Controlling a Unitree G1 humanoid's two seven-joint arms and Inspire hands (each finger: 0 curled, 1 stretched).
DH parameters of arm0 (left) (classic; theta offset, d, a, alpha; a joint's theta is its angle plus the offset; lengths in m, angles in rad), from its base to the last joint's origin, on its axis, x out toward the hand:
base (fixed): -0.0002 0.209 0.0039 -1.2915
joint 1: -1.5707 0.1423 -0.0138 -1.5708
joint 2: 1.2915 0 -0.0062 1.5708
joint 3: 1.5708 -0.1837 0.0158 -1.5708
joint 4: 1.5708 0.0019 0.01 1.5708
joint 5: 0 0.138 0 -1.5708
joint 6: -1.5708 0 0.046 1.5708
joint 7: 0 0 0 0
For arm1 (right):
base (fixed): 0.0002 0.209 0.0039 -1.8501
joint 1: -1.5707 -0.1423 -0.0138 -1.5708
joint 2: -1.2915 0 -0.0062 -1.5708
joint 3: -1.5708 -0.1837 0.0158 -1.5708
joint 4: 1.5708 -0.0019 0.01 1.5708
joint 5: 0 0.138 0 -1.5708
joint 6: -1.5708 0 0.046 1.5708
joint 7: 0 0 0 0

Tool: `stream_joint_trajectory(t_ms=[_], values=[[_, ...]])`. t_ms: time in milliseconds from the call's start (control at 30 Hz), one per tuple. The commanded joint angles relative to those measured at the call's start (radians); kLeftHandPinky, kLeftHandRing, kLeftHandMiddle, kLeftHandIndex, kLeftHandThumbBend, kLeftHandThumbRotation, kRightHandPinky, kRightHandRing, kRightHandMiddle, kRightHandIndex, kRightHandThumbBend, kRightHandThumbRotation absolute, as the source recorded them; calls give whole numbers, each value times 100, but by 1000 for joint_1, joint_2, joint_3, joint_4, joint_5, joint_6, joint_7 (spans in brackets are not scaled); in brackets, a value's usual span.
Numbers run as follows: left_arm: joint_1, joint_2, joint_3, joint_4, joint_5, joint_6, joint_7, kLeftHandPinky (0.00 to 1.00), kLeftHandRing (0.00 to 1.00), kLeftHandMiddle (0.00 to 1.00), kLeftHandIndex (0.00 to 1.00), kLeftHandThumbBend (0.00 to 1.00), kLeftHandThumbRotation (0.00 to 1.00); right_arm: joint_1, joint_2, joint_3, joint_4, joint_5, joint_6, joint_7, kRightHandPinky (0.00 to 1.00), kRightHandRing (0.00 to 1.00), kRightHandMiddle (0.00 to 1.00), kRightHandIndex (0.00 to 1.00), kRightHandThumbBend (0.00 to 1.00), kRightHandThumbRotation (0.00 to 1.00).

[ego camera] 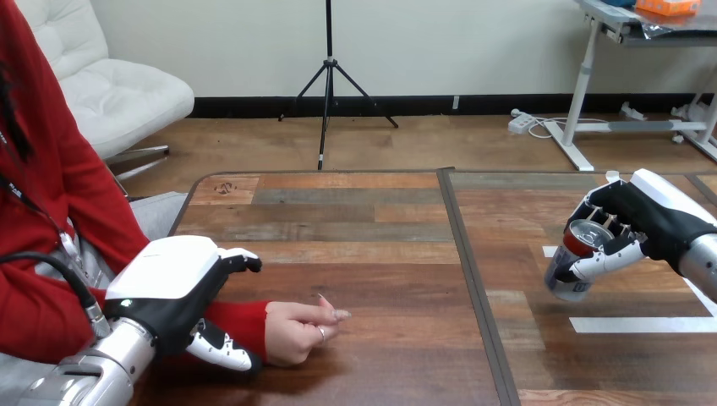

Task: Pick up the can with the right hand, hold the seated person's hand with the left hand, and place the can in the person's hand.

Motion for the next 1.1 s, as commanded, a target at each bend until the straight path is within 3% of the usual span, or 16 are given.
stream_joint_trajectory(t_ms=[0,633,1067], values=[[-85,26,-17,24,19,7,36,74,81,83,80,100,26,-76,-43,-32,-49,21,-27,-24,35,38,42,47,78,0],[-137,40,-65,118,52,9,69,77,83,84,82,100,30,-81,-45,-38,-46,24,-39,-18,35,38,43,47,79,0],[-179,39,-91,194,1,-11,51,79,84,85,84,100,30,-87,-44,-42,-47,27,-32,-3,37,39,43,48,77,0]])
